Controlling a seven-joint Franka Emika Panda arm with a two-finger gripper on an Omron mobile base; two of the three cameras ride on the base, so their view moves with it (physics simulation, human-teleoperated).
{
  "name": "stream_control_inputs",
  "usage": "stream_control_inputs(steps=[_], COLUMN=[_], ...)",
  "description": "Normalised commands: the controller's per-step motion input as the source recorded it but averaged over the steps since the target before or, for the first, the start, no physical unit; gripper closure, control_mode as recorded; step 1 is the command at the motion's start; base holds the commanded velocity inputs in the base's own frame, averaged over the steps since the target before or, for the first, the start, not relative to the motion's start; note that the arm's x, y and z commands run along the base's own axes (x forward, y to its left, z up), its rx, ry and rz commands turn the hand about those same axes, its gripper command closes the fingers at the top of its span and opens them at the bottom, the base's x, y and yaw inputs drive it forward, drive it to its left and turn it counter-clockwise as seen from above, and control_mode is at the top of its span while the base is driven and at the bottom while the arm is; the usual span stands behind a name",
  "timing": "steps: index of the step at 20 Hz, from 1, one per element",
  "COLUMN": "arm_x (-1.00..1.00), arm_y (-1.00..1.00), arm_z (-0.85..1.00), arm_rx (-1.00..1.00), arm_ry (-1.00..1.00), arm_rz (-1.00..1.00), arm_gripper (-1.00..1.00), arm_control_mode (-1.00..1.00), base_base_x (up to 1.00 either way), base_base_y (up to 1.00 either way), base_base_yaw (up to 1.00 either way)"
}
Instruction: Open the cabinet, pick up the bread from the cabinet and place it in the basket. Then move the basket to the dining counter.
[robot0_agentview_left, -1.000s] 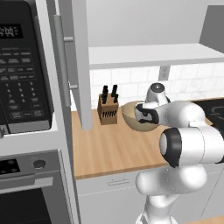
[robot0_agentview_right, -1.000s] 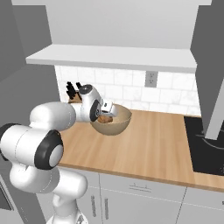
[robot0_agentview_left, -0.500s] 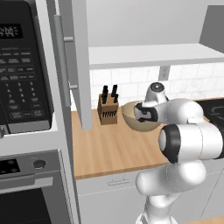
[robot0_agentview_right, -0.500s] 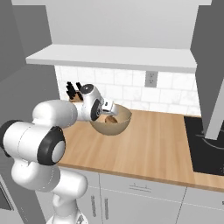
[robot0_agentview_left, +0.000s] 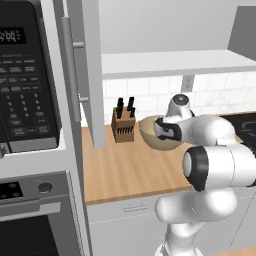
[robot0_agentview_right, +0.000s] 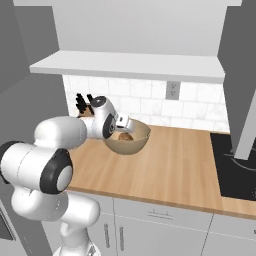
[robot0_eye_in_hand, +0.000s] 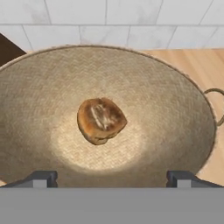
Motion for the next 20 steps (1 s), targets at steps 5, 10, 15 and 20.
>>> stream_control_inputs(steps=[5,10,15,20], arm_x=[-0.48,-0.06,-0.01,-0.12], arm_y=[0.0,-0.06,-0.14,-0.1], arm_z=[0.01,0.24,0.25,0.1], arm_rx=[0.01,0.12,0.11,0.04], arm_ry=[0.0,0.0,0.01,0.01], arm_rz=[-0.02,-0.1,-0.14,-0.19], arm_gripper=[-1.0,-1.0,-1.0,-1.0], arm_control_mode=[-1.0,-1.0,-1.0,-1.0], base_base_x=[0.0,0.0,0.0,0.0], base_base_y=[0.0,0.0,0.0,0.0], base_base_yaw=[0.0,0.0,0.0,0.0])
